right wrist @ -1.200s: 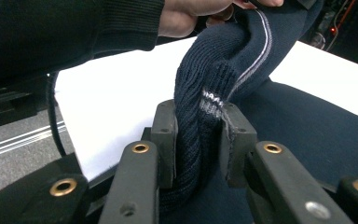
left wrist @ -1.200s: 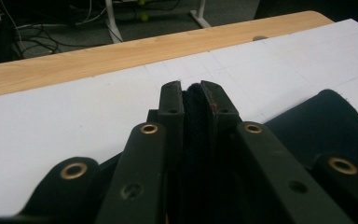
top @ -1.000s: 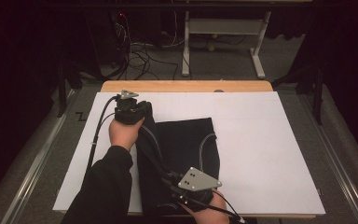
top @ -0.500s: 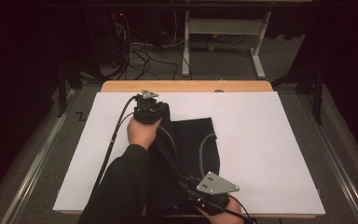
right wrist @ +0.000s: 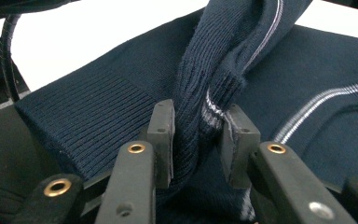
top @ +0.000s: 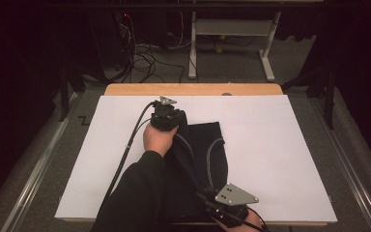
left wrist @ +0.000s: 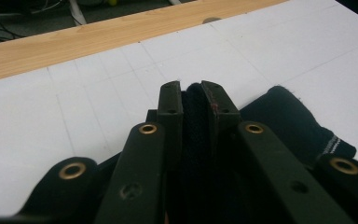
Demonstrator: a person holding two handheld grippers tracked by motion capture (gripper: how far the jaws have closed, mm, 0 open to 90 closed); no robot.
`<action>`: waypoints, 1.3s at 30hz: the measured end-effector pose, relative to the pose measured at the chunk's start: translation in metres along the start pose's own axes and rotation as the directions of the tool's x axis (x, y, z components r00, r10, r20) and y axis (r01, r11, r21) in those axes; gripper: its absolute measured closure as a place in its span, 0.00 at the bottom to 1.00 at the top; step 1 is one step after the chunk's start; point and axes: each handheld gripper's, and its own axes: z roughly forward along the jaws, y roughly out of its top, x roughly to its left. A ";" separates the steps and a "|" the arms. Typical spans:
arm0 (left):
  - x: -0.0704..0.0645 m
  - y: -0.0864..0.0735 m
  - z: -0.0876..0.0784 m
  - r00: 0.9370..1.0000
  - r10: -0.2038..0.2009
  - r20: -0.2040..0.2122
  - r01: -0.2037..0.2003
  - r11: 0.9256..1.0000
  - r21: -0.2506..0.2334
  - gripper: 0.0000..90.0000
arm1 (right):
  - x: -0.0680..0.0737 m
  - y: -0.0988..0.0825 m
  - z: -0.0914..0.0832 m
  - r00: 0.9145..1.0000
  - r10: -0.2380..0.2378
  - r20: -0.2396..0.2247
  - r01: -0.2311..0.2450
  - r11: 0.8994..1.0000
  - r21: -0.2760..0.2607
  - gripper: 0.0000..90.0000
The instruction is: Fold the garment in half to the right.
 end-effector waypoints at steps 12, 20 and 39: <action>-0.021 -0.001 0.023 0.999 0.002 0.036 -0.002 1.000 0.011 0.82 | -0.011 -0.015 -0.010 0.999 0.044 0.019 -0.045 0.998 0.044 0.77; -0.029 -0.003 0.031 0.999 0.005 0.049 -0.005 1.000 -0.008 0.73 | -0.012 -0.020 -0.015 0.997 0.057 0.047 -0.060 0.996 0.062 0.68; -0.003 -0.035 -0.029 0.988 0.041 0.151 -0.028 0.996 -0.086 0.30 | -0.022 -0.016 -0.038 0.991 0.099 0.093 -0.095 0.994 -0.046 0.50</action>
